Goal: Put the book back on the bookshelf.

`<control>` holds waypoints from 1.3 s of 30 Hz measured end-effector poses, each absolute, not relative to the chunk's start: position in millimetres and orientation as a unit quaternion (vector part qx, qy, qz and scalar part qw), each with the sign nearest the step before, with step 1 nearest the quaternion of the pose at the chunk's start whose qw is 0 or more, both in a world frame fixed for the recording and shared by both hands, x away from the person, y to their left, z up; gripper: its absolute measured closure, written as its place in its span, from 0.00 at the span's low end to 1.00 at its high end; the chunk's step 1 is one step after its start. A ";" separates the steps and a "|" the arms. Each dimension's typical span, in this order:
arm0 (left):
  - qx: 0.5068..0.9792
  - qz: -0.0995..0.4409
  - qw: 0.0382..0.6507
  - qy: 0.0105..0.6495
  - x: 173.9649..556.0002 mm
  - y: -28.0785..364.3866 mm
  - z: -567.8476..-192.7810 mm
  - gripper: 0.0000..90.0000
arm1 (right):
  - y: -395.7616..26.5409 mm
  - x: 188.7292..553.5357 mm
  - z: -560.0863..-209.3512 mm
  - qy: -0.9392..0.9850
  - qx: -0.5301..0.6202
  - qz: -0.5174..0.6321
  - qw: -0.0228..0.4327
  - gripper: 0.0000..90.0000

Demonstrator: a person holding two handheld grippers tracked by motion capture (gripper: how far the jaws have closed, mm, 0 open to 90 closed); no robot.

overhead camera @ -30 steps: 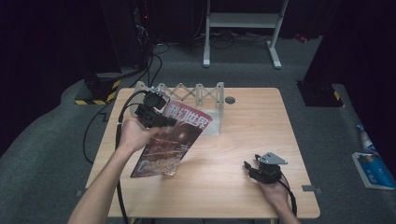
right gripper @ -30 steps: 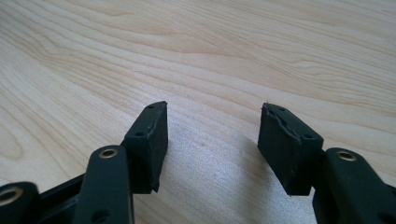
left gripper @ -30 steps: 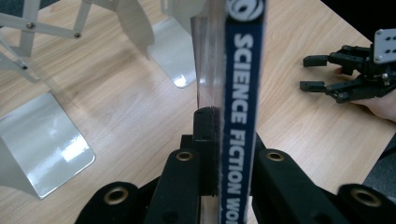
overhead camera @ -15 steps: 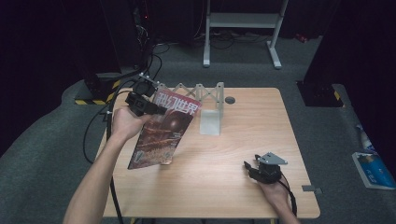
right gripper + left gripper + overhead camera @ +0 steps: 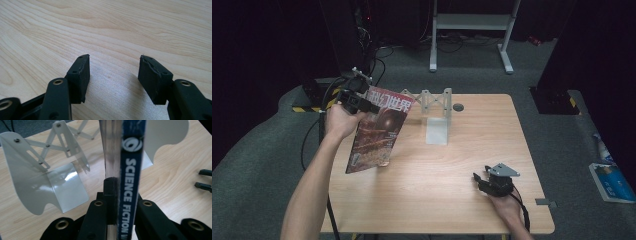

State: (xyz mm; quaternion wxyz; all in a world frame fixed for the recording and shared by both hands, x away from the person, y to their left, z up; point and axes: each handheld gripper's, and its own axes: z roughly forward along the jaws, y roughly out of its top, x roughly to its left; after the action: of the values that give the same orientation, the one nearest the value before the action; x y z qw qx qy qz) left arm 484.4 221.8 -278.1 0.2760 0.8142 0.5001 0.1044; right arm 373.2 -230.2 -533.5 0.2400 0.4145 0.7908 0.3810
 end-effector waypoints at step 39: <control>0.748 0.152 0.332 0.554 496.3 255.4 -254.3 0.93 | -229.8 373.0 -533.4 0.790 0.417 0.382 0.238 0.47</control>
State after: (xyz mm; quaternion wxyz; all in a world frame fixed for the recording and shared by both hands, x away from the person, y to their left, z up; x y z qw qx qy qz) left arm 496.3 255.4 -254.3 0.3323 0.7483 0.5536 0.1522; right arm 373.0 -229.8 -533.4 0.2380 0.4169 0.7897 0.3819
